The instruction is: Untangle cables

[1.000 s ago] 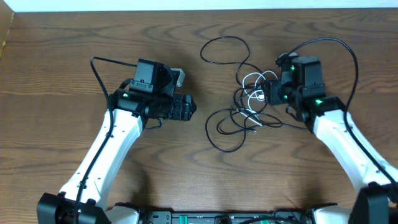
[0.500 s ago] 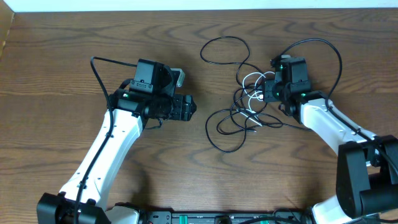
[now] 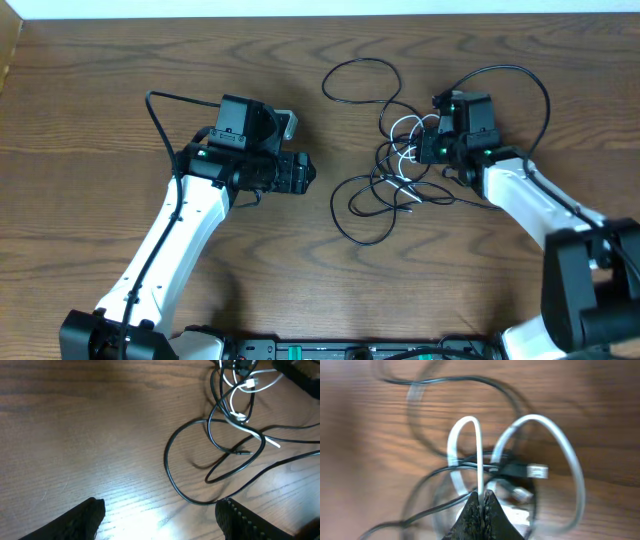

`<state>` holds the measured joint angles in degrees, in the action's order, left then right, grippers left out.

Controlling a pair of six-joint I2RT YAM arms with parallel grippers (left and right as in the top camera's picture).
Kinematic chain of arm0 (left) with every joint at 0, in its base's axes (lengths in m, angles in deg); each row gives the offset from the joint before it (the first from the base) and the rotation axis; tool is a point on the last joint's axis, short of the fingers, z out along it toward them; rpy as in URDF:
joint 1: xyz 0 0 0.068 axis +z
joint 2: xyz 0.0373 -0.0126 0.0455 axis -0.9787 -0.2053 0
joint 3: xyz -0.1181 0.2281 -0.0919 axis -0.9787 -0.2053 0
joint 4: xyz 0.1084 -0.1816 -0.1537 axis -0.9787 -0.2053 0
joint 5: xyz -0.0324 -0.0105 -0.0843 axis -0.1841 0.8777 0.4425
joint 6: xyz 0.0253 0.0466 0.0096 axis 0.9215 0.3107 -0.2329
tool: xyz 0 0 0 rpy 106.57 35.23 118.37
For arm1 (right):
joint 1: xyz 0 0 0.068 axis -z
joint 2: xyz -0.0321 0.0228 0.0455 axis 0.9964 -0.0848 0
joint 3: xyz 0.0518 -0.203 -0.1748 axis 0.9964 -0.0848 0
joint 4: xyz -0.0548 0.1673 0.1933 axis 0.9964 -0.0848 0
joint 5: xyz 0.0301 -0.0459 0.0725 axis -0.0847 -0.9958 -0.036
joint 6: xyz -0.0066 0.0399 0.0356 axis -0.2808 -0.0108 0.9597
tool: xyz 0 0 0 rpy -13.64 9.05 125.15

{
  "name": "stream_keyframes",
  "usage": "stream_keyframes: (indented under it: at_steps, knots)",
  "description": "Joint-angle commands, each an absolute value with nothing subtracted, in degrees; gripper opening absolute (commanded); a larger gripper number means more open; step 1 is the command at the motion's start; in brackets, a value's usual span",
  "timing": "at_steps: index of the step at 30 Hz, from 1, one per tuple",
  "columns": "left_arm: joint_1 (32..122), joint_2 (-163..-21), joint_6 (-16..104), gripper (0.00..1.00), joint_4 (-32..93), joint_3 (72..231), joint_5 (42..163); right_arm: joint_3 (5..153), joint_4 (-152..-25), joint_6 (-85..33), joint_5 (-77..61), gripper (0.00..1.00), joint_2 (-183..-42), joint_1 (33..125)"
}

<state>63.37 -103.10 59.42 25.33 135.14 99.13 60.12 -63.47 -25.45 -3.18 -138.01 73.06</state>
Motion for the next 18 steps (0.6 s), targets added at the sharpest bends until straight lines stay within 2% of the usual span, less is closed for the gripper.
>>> stream_keyframes:
  at_steps: [1,11,16,18]
  knots:
    - [63.54,-103.21,60.01,0.76,26.51,135.66,100.05,63.68,-64.38,-25.41,6.15,0.01,-129.60,73.32]
    - [63.26,-103.26,59.72,0.76,33.66,135.66,105.34,67.16,-64.82,-28.18,7.75,0.01,-111.00,73.19]
    - [60.57,-103.87,56.92,0.85,39.21,135.66,106.08,67.16,-63.23,-28.14,13.19,0.01,-106.98,73.04]
    - [58.97,-104.44,56.95,0.86,41.00,135.66,106.04,67.16,-62.40,-28.14,15.07,0.01,-106.32,73.04]
